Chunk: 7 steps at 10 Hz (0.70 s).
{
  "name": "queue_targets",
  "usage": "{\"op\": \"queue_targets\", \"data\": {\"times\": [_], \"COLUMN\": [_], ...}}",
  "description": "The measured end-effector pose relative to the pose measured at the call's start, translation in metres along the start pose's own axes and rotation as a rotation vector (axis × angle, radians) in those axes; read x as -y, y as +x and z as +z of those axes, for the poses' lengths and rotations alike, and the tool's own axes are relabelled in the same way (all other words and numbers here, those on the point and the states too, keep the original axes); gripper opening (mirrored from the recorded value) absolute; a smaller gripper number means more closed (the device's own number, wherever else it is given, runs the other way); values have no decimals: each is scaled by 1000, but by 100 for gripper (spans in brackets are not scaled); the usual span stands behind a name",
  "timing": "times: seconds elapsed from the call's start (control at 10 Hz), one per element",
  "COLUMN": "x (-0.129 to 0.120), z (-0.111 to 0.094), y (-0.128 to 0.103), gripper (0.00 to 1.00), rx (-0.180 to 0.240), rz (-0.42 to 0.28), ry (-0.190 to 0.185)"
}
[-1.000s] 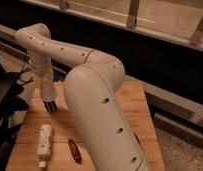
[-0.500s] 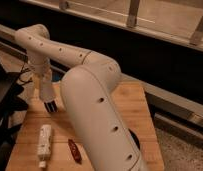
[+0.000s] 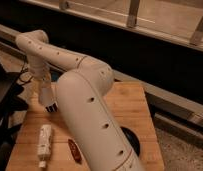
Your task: Place the ceramic cup over the eraser
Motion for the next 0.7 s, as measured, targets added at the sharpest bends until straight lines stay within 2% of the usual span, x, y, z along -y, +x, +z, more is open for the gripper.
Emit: {"op": "queue_targets", "data": {"times": [0.3, 0.5, 0.7], "x": [-1, -3, -3], "z": [-18, -24, -27], "y": [2, 0, -2], "gripper": [70, 70, 60], "rx": [10, 39, 41], "rz": [0, -8, -6], "ry": [34, 44, 45]}}
